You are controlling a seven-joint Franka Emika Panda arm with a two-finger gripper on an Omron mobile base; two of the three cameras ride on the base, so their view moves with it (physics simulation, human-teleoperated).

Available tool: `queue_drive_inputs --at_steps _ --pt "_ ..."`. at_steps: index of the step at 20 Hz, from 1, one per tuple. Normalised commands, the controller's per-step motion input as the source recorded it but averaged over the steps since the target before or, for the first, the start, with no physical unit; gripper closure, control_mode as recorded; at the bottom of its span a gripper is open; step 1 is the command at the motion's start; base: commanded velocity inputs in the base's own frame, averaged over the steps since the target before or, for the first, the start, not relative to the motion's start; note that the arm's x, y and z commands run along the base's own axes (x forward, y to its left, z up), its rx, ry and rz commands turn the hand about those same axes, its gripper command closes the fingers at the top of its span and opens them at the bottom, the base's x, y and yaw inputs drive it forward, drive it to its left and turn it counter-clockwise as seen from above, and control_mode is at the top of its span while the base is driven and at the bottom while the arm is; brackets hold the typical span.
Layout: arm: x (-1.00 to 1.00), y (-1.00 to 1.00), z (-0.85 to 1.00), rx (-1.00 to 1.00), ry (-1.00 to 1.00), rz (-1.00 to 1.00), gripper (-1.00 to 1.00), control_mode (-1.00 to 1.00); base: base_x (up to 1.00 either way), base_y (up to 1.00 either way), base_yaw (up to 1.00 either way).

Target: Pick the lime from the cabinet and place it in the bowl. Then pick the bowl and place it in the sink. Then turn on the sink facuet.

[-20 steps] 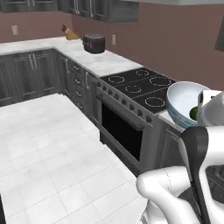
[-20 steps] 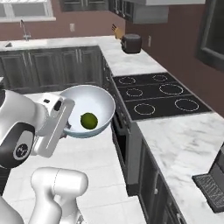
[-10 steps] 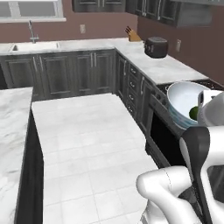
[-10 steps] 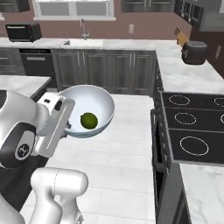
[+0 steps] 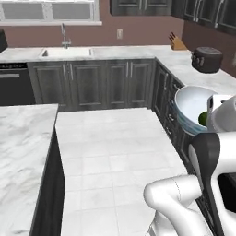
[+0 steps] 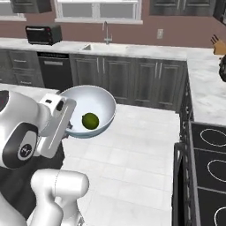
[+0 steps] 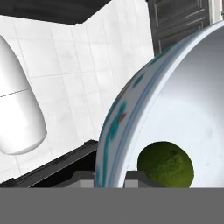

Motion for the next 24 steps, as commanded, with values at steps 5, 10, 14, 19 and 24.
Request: queue_drive_inputs --at_steps 5,10,14,19,24 --pt "0.0 0.0 0.0 0.0 0.0 0.0 1.0 1.0 1.0 0.23 0.11" --pt "0.0 0.0 0.0 0.0 0.0 0.0 1.0 1.0 1.0 0.15 -0.01" --pt "0.0 0.0 0.0 0.0 0.0 0.0 1.0 1.0 1.0 0.27 -0.05" --pt "0.0 0.0 0.0 0.0 0.0 0.0 1.0 1.0 1.0 0.33 -0.07" --pt "0.0 0.0 0.0 0.0 0.0 0.0 1.0 1.0 1.0 0.31 -0.13"
